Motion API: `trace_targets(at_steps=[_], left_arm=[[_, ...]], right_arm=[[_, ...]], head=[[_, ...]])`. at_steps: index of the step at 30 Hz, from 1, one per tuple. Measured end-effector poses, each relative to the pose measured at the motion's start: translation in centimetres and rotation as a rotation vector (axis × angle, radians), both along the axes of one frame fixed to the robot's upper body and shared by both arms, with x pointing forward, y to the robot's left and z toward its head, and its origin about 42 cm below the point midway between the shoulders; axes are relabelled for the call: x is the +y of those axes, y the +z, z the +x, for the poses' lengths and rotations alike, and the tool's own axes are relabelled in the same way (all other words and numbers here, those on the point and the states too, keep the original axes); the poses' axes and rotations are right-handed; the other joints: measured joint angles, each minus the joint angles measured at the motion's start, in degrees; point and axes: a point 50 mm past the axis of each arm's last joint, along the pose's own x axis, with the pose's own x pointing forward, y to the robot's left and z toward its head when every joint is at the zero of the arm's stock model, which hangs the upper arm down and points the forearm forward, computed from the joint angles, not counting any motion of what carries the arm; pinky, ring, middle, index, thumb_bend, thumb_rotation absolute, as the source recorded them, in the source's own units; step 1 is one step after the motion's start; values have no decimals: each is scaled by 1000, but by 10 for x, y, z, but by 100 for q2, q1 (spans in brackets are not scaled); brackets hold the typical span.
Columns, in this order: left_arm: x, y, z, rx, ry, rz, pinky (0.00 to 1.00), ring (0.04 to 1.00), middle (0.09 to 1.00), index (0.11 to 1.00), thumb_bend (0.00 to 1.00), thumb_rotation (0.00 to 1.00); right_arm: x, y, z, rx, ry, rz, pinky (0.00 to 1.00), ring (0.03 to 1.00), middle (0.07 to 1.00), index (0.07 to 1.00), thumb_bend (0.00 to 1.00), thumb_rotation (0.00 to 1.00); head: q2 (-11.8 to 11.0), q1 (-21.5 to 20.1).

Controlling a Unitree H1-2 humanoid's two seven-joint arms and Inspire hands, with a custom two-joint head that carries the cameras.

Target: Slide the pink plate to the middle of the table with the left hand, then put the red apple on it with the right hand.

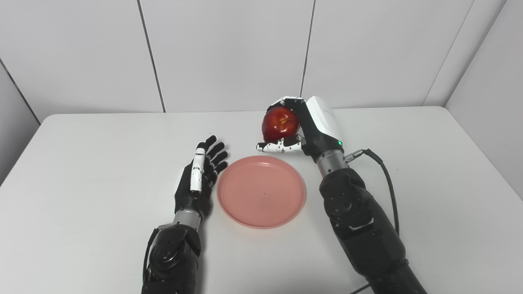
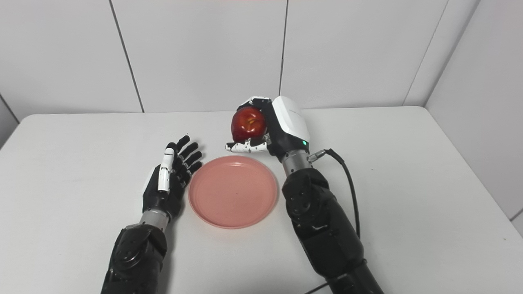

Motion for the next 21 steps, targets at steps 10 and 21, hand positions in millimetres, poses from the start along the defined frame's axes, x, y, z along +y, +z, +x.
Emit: trace_targets(at_steps=[10, 21], left_arm=[[0, 2, 0, 6, 38, -15, 890, 876, 890, 882, 391, 1000], [-2, 3, 0, 8, 46, -13, 890, 880, 890, 878, 386, 1000]], right_arm=[[11, -8, 0, 15, 44, -7, 321, 400, 488, 486, 518, 134], [19, -29, -7, 81, 70, -21, 307, 393, 480, 486, 517, 133]], head=[[114, 317], [185, 511]])
